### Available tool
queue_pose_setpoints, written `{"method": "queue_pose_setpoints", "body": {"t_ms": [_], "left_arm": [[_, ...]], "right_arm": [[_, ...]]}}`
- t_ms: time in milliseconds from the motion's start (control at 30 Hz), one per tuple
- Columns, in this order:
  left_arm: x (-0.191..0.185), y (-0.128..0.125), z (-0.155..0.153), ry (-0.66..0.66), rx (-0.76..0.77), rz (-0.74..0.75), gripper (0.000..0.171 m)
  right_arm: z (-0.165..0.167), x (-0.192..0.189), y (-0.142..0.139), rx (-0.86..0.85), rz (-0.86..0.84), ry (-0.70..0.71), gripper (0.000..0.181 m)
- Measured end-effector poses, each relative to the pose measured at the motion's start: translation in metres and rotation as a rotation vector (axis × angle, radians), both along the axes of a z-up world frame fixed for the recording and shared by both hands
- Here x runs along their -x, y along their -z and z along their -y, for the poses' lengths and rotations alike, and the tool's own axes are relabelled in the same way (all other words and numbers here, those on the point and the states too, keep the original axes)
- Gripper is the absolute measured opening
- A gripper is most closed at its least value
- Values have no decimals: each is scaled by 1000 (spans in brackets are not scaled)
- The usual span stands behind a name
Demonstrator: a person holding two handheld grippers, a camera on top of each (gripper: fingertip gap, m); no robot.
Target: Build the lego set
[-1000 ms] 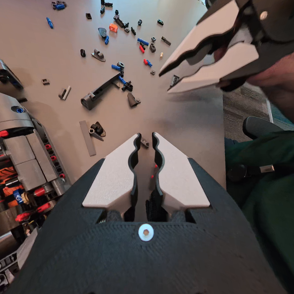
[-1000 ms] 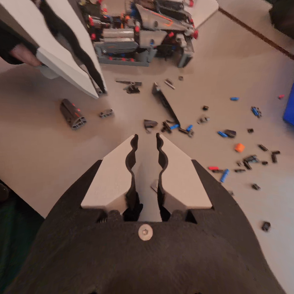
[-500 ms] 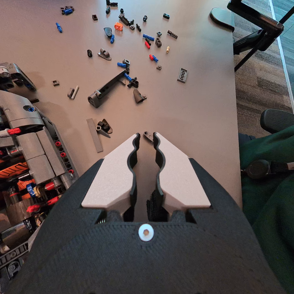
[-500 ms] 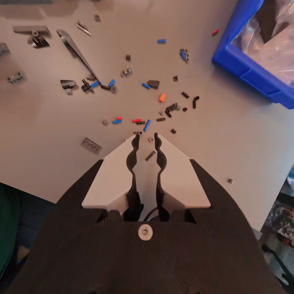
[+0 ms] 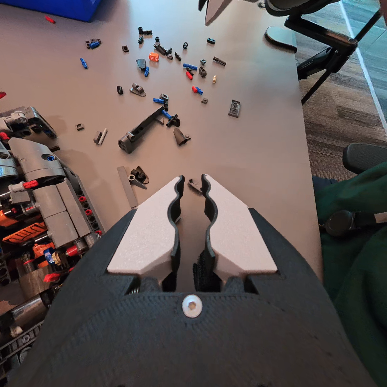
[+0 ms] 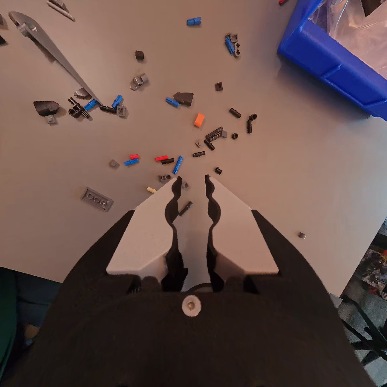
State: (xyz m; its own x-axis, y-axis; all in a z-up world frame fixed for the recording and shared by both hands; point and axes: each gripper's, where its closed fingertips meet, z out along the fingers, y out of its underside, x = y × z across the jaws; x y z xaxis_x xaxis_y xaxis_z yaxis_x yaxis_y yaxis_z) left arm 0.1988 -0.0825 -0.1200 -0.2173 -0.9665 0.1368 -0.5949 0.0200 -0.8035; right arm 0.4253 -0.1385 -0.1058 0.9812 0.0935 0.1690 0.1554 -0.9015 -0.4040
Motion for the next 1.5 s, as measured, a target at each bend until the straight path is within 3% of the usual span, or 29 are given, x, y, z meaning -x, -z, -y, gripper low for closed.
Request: {"method": "queue_pose_setpoints", "body": {"t_ms": [400,867,1500], "left_arm": [[11,-29,6,23,-45,69,12],[87,-112,-16,-114,-203,180,11],[180,-120,-53,-469,-325,98,9]], "right_arm": [[-3,21,-6,-62,-25,-40,22],[-11,69,5,-92,-100,-164,23],[-84,184,-12,-280,-235,-621,15]]}}
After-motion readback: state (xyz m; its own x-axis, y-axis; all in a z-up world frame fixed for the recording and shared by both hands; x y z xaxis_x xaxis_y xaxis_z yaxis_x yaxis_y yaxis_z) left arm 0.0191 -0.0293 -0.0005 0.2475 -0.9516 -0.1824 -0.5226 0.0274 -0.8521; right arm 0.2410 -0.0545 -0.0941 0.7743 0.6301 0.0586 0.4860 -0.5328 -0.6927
